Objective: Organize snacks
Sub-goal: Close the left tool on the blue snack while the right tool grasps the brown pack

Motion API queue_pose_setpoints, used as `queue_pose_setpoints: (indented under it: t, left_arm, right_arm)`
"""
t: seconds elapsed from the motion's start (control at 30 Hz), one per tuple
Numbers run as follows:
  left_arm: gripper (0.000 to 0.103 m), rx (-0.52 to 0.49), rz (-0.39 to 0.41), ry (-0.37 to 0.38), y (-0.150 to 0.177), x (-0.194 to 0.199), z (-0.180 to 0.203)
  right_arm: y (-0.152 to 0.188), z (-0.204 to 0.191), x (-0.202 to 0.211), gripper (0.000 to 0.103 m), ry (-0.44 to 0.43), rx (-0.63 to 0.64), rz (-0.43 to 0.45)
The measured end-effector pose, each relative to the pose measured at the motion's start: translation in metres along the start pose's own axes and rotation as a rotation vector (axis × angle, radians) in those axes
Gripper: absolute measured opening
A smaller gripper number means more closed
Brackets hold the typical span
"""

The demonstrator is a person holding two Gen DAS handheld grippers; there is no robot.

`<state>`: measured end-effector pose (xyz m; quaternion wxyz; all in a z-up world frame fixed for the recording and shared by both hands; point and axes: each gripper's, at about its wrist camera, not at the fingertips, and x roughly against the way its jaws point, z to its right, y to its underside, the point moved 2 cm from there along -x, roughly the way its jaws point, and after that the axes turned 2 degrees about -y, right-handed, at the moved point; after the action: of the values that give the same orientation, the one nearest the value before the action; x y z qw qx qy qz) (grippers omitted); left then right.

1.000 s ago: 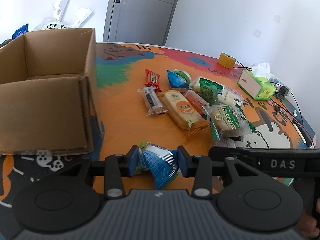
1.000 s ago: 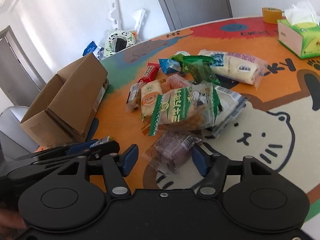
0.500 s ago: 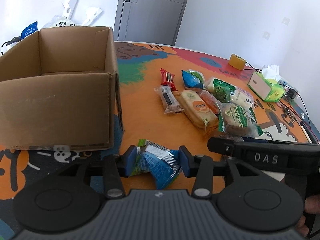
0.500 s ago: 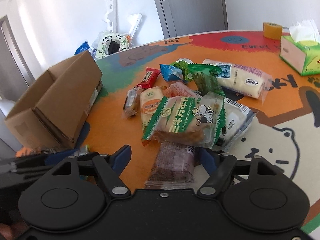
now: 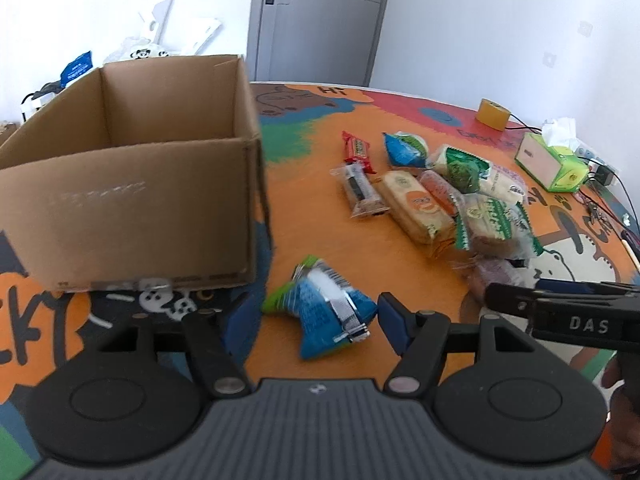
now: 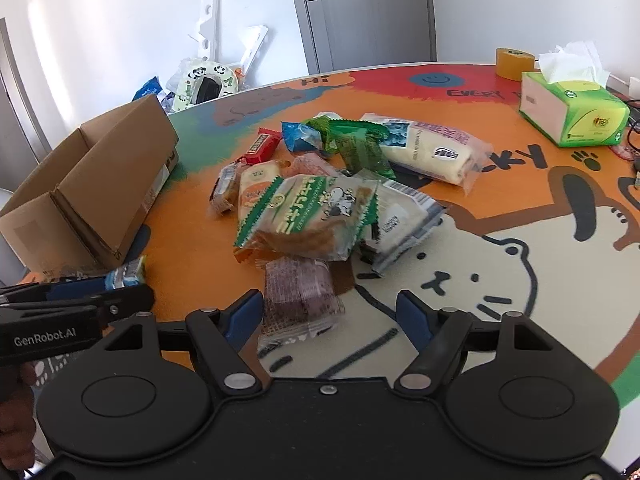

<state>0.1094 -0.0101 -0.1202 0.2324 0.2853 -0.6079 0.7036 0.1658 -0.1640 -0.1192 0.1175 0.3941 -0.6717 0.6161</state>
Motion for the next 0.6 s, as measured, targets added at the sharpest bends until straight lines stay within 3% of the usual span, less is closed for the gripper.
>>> queue_pose_setpoints:
  t: [0.43,0.6]
  left_arm:
    - [0.066,0.010,0.021,-0.022,-0.001,0.011,-0.012]
    - [0.066,-0.013,0.041,-0.002,-0.006,0.006,-0.004]
  right_arm:
    - [-0.009,-0.015,-0.012,0.071,-0.054,0.050,0.016]
    - [-0.005,-0.015,-0.011,0.043,-0.030,0.084,0.027]
